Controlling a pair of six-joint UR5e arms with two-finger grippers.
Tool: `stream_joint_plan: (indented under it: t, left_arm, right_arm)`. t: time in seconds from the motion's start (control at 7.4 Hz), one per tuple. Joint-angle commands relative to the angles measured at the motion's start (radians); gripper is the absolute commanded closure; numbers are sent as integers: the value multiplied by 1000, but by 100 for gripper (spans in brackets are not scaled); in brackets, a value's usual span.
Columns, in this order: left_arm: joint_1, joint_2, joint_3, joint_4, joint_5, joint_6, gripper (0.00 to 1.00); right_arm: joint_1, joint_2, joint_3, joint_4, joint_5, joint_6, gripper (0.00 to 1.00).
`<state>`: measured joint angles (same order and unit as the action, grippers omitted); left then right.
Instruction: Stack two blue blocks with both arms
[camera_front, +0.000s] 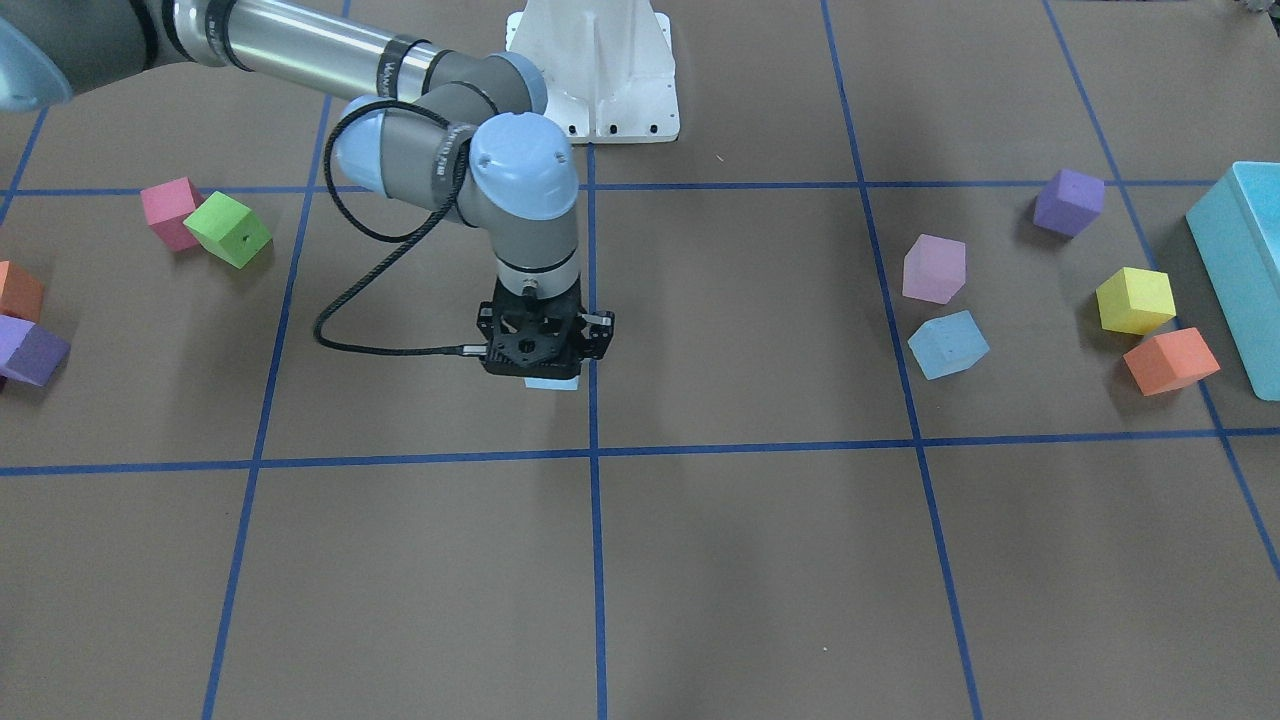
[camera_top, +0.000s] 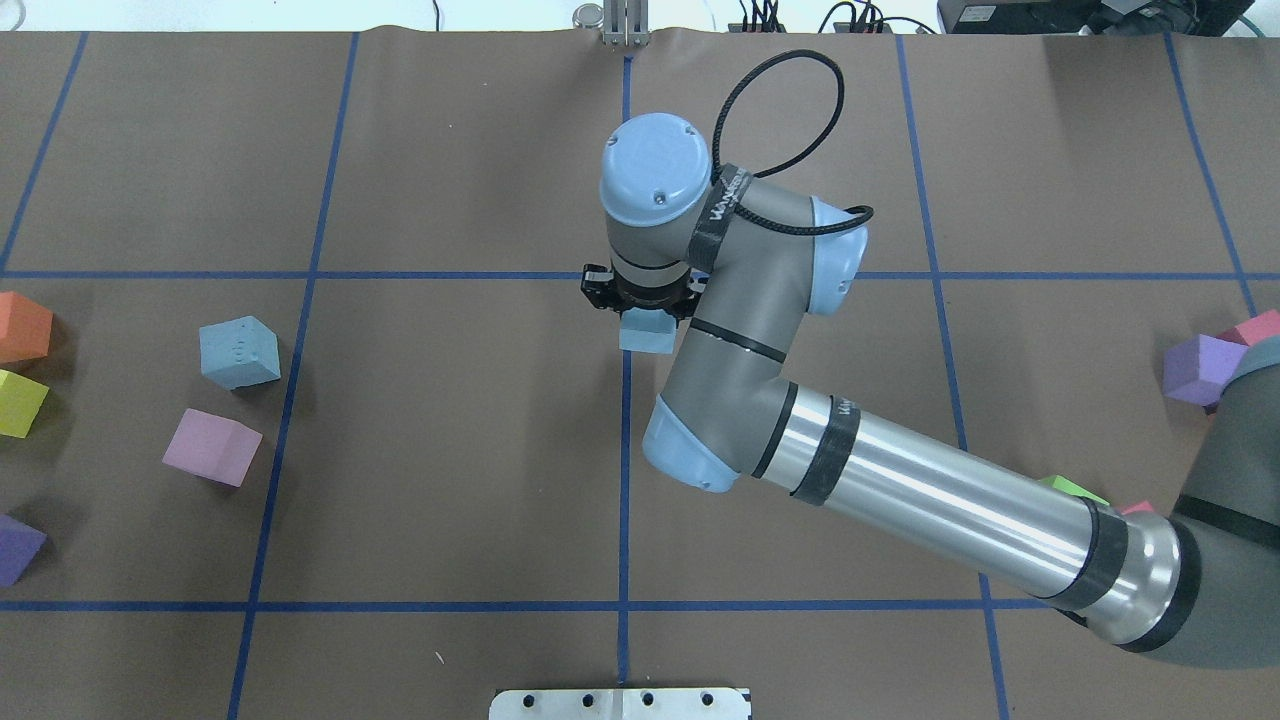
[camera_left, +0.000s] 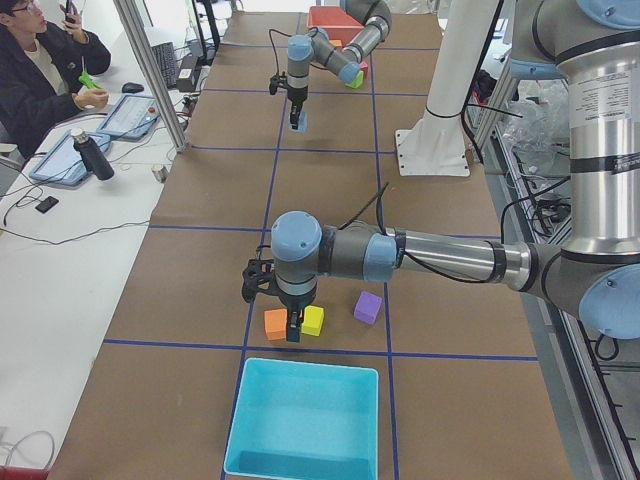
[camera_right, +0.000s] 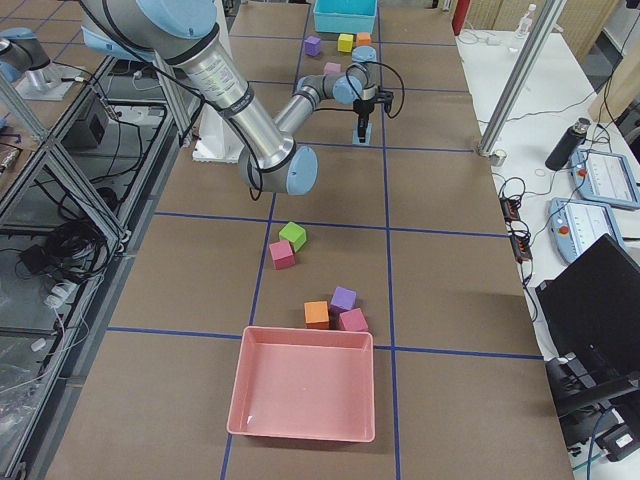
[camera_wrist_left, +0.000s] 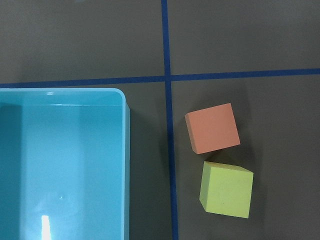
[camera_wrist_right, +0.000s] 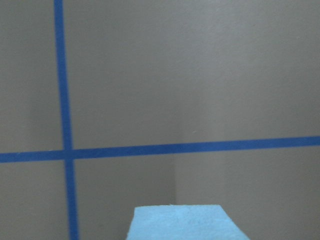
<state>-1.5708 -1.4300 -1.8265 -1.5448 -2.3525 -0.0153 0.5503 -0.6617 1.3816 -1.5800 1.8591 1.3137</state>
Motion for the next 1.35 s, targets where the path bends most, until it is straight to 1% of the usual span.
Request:
stream_joint_plan:
  t: [0.0,0.27,0.54,0.68,0.95,1.08,1.22]
  left_arm:
    - [0,0,3,0,1,0,2]
    - [0,0,6,0,1,0,2]
    - [-1,2,6,0,1,0,2]
    - [-2,2,4,0,1,0,2]
    - [-2,2,4,0,1,0,2]
    - [-2,2,4,0,1,0,2]
    - [-2,2,4,2,2,0,2]
  right_arm:
    - [-76,21,-22,-3,-70,61,43]
    - [-92,14,-27,-2,-72,56,42]
    - [-92,5,-29,1,-75,38,28]
    - [-92,4,-30,0,-77,18,0]
    - [-92,-4,-29,1,-74,-8,0]
    - [-76,4,-12,-5,-64,-14,0]
    - [-11,5,43,-41,1,-34,0]
